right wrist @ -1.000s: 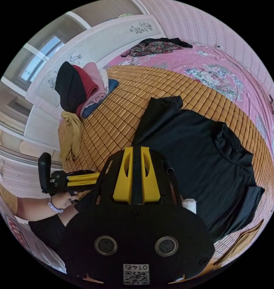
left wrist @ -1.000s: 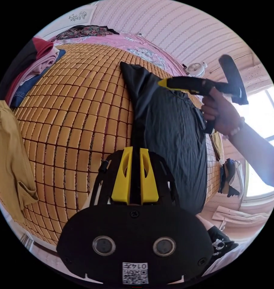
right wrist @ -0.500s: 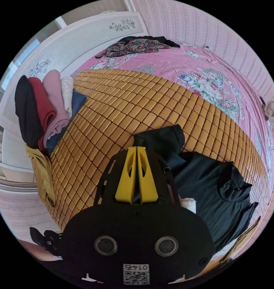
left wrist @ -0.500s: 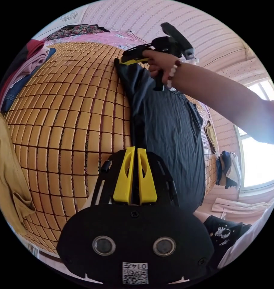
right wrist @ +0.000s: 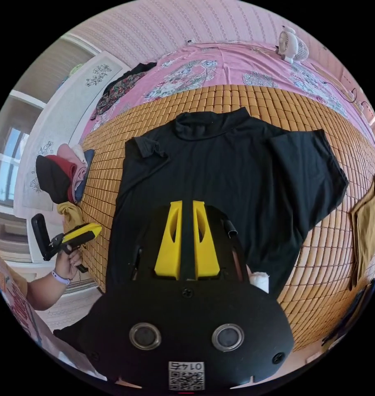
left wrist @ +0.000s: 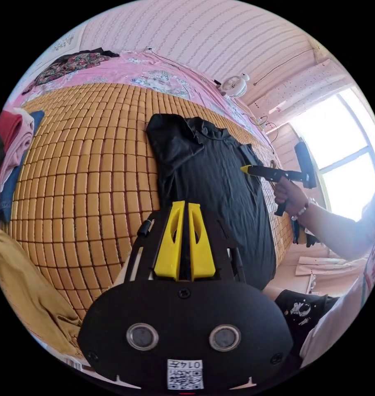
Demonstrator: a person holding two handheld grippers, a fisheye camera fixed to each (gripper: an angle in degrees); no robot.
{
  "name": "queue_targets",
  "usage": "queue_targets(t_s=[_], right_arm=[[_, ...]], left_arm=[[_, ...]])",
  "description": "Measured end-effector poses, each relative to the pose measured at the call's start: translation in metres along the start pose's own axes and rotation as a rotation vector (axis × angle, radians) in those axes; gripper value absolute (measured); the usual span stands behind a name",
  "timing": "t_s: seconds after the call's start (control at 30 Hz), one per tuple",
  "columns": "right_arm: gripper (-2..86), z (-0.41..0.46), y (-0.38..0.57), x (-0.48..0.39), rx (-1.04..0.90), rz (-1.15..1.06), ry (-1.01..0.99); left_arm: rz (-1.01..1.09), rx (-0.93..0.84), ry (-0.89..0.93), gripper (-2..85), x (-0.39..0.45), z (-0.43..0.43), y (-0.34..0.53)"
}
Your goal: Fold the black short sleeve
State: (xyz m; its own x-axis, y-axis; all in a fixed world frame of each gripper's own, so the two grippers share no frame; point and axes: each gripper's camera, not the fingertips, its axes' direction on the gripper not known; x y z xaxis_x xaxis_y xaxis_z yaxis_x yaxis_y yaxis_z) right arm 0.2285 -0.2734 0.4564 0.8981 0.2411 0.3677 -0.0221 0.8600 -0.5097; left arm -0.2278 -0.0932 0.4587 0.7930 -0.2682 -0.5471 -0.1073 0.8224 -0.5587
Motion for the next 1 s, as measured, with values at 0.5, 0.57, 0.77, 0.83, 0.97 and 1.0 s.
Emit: queue_targets(t_s=[0.5, 0.57, 0.77, 0.83, 0.97, 1.0], right_arm=[[0.2, 0.037, -0.116, -0.079, 0.1, -0.303, 0.043], [-0.2, 0.016, -0.108, -0.074, 0.138, -0.312, 0.004], [-0.4, -0.012, -0.067, -0.031, 0.069, -0.2, -0.068], [-0.3, -0.006, -0.052, -0.016, 0.008, -0.15, -0.032], [-0.3, 0.006, -0.039, 0.004, 0.001, -0.075, -0.007], [-0.3, 0.012, -0.04, 0.008, -0.011, -0.062, 0.003]], left_arm=[[0.055, 0.049, 0.064, 8.3, -0.027, 0.001, -0.093], [0.093, 0.055, 0.073, 8.7, -0.019, -0.004, -0.088], [0.245, 0.04, 0.085, 8.8, 0.008, -0.013, -0.086], [0.308, 0.013, 0.079, 8.8, 0.025, -0.013, -0.085], [0.365, -0.002, 0.063, 7.8, 0.061, -0.007, -0.077], [0.366, -0.008, 0.064, 7.8, 0.065, -0.005, -0.076]])
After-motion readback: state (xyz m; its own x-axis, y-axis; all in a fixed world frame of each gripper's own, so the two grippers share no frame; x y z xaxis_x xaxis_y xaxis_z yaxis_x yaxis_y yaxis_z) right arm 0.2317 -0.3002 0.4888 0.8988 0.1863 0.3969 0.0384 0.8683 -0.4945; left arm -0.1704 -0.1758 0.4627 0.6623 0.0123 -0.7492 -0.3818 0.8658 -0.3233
